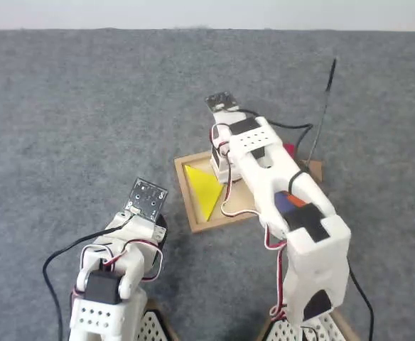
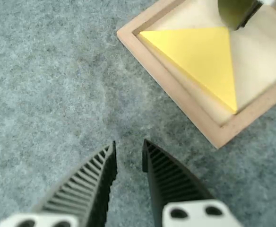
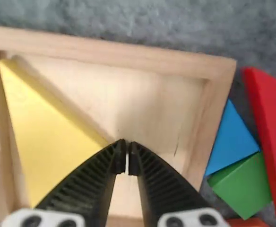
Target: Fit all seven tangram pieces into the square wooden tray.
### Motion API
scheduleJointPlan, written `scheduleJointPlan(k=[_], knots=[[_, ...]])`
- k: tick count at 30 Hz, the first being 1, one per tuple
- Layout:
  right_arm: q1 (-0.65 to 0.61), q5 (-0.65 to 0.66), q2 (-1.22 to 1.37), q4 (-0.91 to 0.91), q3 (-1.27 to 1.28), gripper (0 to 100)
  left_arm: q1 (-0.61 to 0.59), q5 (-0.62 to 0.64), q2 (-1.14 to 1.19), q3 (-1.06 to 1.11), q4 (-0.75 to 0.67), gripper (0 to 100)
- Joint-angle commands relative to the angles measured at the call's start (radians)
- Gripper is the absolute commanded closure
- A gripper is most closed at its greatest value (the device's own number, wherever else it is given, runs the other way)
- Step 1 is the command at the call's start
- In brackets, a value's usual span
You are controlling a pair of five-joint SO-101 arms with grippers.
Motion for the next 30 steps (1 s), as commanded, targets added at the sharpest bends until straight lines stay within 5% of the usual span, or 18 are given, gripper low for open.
scheduleJointPlan(k=[1,11,22,30], knots=[[-0.041,0.005,-0.010,0.013,-0.061,97.9,0.000,0.012,-0.002,-0.007,0.005,91],[-0.165,0.005,-0.018,0.016,-0.064,97.9,0.000,0.012,-0.002,-0.007,0.005,91],[0.068,0.147,-0.338,0.209,-0.058,97.2,0.000,0.012,-0.002,-0.007,0.005,91],[0.328,0.316,-0.285,0.177,-0.009,80.5,0.000,0.012,-0.002,-0.007,0.005,91]])
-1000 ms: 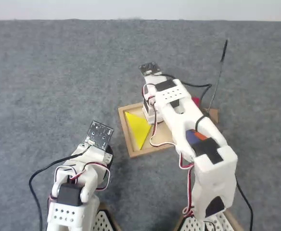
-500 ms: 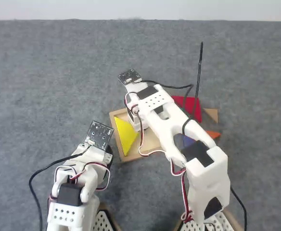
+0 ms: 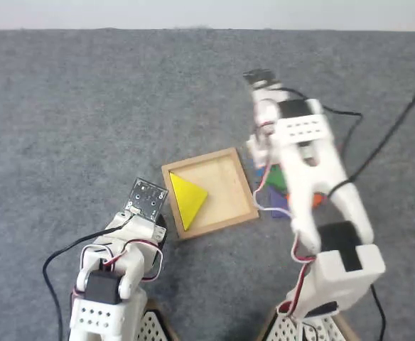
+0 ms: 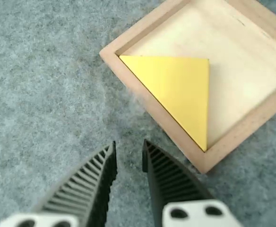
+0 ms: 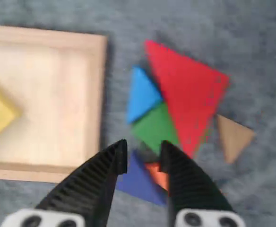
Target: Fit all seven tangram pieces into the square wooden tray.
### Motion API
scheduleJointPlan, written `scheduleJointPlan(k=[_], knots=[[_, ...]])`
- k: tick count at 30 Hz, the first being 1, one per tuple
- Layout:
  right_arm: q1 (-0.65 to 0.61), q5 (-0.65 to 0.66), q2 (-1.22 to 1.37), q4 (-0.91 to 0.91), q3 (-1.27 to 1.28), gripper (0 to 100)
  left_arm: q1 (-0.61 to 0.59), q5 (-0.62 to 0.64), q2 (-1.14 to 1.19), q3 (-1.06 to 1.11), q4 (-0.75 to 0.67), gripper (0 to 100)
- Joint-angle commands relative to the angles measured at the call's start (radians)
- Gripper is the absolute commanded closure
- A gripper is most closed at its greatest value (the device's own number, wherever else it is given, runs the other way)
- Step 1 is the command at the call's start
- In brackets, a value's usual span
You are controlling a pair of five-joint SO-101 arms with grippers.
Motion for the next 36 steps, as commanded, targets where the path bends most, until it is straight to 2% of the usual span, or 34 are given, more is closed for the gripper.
scheduleJointPlan(k=[1,5,8,11,19,30,36], knots=[[0.107,0.117,-0.008,-0.033,-0.005,80.8,0.000,0.012,-0.002,-0.007,0.005,91],[0.127,0.147,0.065,-0.111,-0.011,80.4,0.000,0.012,-0.002,-0.007,0.005,91],[0.087,0.238,0.117,-0.110,-0.046,80.1,0.000,0.012,-0.002,-0.007,0.005,91],[0.058,0.299,0.162,-0.102,-0.083,75.3,0.000,0.012,-0.002,-0.007,0.005,91],[0.082,0.466,0.309,-0.105,-0.198,64.1,0.000,0.012,-0.002,-0.007,0.005,91],[0.090,0.598,0.437,-0.107,-0.264,63.6,0.000,0.012,-0.002,-0.007,0.005,91],[0.091,0.712,0.479,-0.097,-0.264,63.6,0.000,0.012,-0.002,-0.007,0.005,91]])
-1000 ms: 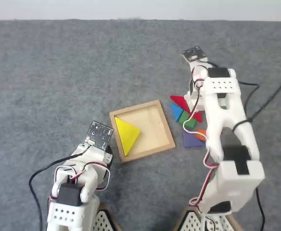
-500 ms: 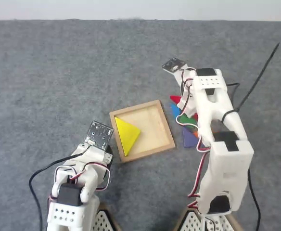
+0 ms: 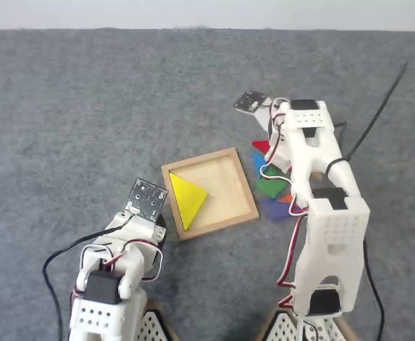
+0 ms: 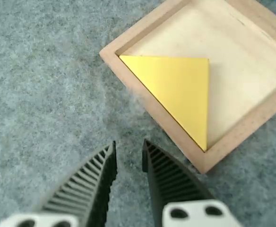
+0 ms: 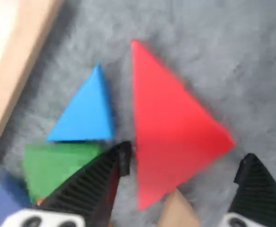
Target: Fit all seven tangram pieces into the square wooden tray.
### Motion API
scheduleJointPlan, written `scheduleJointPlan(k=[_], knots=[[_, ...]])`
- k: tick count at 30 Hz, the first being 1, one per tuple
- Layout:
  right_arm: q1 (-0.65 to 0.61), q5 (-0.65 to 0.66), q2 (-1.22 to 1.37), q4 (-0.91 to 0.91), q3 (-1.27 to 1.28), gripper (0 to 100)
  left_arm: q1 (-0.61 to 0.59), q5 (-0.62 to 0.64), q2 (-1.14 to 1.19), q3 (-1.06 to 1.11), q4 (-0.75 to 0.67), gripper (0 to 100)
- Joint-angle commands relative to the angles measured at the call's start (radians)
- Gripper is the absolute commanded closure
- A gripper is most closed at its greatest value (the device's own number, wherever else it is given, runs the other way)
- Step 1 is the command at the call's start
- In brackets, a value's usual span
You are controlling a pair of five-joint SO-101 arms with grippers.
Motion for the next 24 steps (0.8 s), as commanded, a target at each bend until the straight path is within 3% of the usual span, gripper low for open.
scheduleJointPlan(k=[1,12,24], knots=[[0.004,0.060,0.005,-0.002,-0.014,63.6,0.000,0.012,-0.002,-0.007,0.005,91],[0.001,0.075,0.012,-0.039,-0.043,63.4,0.000,0.012,-0.002,-0.007,0.005,91],[-0.018,0.258,0.016,-0.031,-0.028,63.8,0.000,0.012,-0.002,-0.007,0.005,91]])
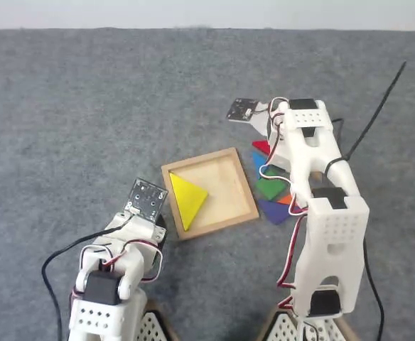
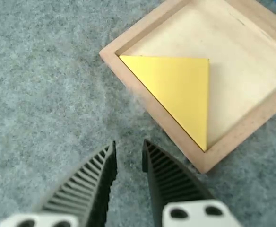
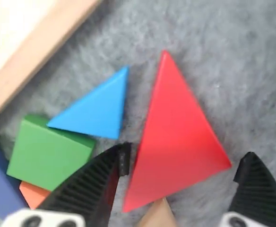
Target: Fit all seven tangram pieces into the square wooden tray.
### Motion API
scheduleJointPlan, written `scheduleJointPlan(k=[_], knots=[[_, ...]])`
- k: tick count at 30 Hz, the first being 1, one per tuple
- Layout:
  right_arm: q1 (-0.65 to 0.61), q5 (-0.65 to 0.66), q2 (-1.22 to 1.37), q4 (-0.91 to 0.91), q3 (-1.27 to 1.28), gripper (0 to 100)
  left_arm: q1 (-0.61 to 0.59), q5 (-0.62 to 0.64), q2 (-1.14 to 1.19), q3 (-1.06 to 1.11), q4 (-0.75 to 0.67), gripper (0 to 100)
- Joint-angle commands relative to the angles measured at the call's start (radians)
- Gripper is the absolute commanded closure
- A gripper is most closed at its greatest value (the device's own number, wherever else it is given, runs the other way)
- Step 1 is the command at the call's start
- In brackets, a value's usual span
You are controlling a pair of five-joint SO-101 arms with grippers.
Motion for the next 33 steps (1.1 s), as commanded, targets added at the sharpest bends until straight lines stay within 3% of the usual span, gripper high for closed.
scheduleJointPlan(k=[1,10,17,25,33], knots=[[-0.015,0.034,0.005,-0.019,-0.014,63.8,0.000,0.012,-0.002,-0.007,0.005,91],[-0.016,0.035,-0.001,-0.019,-0.017,83.1,0.000,0.012,-0.002,-0.007,0.005,91],[-0.018,0.032,-0.041,0.028,-0.021,83.5,0.000,0.012,-0.002,-0.007,0.005,91],[-0.027,-0.084,-0.232,0.088,-0.018,83.5,0.000,0.012,-0.002,-0.007,0.005,91],[-0.114,-0.117,-0.367,0.205,-0.017,83.6,0.000,0.012,-0.002,-0.007,0.005,91]])
